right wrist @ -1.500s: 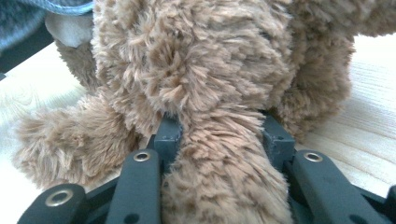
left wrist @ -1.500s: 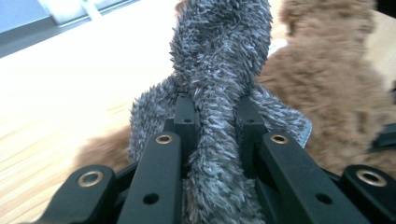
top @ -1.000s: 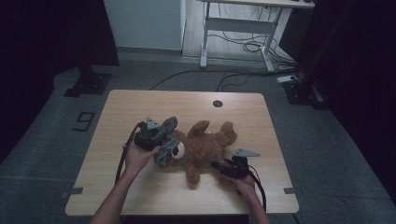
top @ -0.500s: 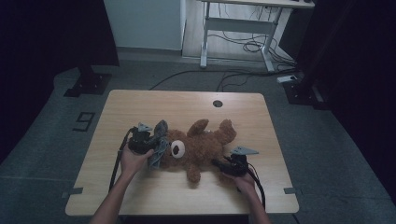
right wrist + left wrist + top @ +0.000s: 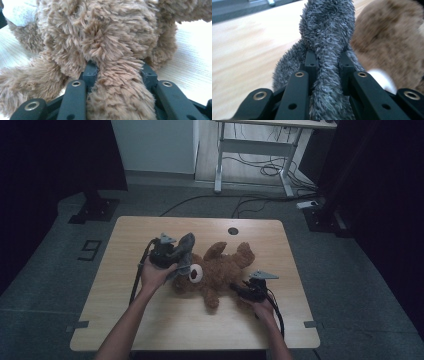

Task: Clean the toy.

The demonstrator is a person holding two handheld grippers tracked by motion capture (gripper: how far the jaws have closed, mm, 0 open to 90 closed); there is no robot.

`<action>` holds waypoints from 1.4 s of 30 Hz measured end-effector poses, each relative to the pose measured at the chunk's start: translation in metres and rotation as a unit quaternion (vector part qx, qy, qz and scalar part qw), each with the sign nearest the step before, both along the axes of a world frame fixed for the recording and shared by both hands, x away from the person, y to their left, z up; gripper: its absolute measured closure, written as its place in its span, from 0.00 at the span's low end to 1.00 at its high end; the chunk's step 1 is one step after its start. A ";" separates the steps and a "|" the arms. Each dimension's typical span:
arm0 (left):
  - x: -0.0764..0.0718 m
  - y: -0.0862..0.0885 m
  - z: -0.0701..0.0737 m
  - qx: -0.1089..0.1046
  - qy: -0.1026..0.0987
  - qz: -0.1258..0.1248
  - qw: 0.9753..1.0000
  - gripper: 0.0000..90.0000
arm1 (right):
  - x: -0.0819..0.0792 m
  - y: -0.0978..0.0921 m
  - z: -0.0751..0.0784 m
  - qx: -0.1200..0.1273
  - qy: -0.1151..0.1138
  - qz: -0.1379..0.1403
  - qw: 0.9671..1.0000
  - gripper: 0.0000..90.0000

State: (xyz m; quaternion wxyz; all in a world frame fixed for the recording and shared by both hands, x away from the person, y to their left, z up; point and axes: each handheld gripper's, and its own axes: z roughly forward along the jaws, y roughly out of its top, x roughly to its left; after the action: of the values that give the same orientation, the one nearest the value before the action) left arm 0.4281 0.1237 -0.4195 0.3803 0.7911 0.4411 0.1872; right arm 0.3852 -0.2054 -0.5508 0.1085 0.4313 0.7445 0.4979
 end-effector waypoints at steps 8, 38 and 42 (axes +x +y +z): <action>0.023 -0.029 0.001 0.015 0.021 -0.021 0.999 0.83 | 0.000 0.001 0.000 0.001 -0.001 -0.005 1.000 0.67; -0.035 -0.033 -0.045 0.018 0.006 -0.059 0.998 0.87 | -0.012 -0.002 -0.002 -0.010 0.058 -0.009 0.998 0.40; -0.050 -0.033 -0.049 0.016 -0.015 -0.060 0.998 0.87 | -0.017 -0.008 0.000 -0.015 0.055 0.000 0.998 0.38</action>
State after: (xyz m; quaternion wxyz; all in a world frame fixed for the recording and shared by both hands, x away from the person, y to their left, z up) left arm 0.3782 0.0904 -0.4689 0.3842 0.8194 0.3841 0.1829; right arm 0.3682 -0.2130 -0.5513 0.0736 0.4563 0.7567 0.4624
